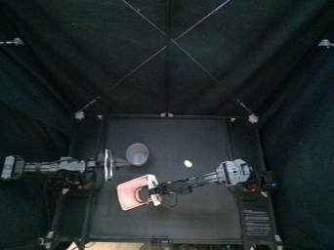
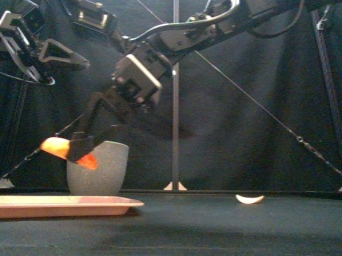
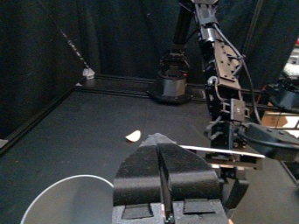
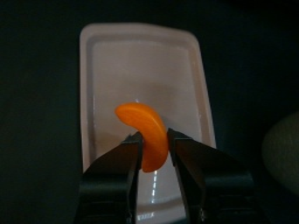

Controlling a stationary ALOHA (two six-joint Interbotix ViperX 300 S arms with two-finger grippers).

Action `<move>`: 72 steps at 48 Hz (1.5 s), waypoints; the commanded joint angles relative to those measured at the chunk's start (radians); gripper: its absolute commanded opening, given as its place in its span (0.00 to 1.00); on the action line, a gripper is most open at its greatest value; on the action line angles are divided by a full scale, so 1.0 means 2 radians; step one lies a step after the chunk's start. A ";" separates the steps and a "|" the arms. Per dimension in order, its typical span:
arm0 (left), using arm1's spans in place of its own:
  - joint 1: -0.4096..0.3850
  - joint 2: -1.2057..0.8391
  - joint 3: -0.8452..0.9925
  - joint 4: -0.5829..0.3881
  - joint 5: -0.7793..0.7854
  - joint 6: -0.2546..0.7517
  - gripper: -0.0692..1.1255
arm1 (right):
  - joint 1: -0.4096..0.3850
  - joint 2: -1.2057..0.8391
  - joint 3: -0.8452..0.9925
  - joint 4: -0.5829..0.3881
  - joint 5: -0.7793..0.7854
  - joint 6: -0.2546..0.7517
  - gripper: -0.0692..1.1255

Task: Pick the tangerine then place it on the pink plate
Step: Drop tangerine on the pink plate and return to neutral

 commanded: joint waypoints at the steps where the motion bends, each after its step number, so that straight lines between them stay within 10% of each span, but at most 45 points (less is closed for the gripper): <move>1: 0.001 0.002 -0.007 -0.002 -0.002 0.001 0.06 | -0.005 0.005 -0.049 0.006 0.005 -0.002 0.60; 40: 0.002 0.002 -0.006 -0.002 -0.005 0.001 0.06 | -0.012 -0.035 -0.028 0.024 0.025 -0.002 0.79; 72: 0.002 0.002 -0.001 -0.001 -0.005 0.001 0.06 | -0.009 -0.209 0.206 0.139 -0.237 -0.002 0.79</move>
